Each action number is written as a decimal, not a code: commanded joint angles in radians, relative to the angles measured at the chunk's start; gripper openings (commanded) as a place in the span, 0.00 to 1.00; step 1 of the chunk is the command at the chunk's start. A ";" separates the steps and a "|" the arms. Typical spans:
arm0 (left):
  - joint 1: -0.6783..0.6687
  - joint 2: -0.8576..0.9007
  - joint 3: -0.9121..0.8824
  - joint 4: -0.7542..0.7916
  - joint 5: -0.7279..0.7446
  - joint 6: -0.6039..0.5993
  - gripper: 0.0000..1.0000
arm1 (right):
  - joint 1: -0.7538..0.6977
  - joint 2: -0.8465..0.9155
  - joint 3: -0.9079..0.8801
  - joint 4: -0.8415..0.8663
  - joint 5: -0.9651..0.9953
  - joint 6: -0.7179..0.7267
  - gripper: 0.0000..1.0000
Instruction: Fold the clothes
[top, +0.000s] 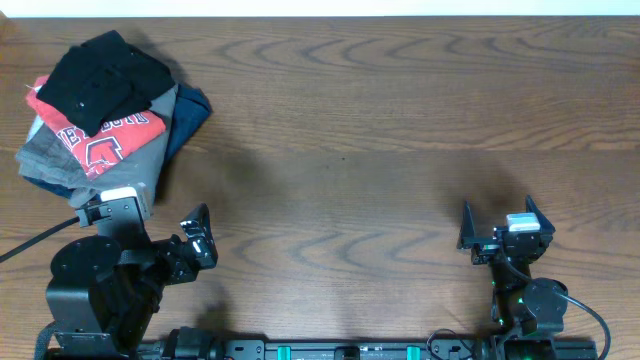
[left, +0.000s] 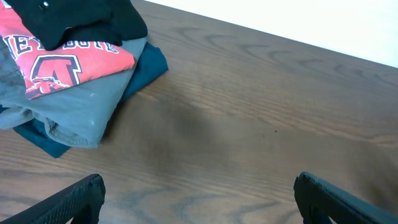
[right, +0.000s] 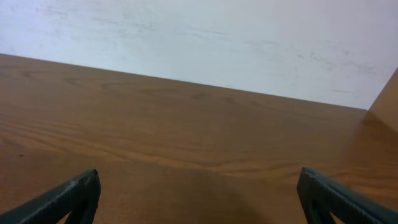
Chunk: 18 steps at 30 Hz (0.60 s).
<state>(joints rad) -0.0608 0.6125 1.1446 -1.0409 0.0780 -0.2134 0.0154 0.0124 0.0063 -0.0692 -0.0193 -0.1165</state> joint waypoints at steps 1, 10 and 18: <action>-0.002 -0.002 0.004 0.003 -0.008 -0.010 0.98 | -0.008 -0.006 -0.001 -0.004 -0.008 0.000 0.99; -0.002 -0.002 0.004 0.003 -0.008 -0.010 0.98 | -0.008 -0.006 -0.001 -0.004 -0.008 0.000 0.99; 0.112 -0.025 -0.004 -0.058 -0.021 0.006 0.98 | -0.008 -0.006 -0.001 -0.004 -0.008 -0.001 0.99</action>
<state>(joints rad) -0.0055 0.6102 1.1446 -1.0939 0.0727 -0.2127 0.0154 0.0124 0.0063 -0.0692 -0.0193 -0.1165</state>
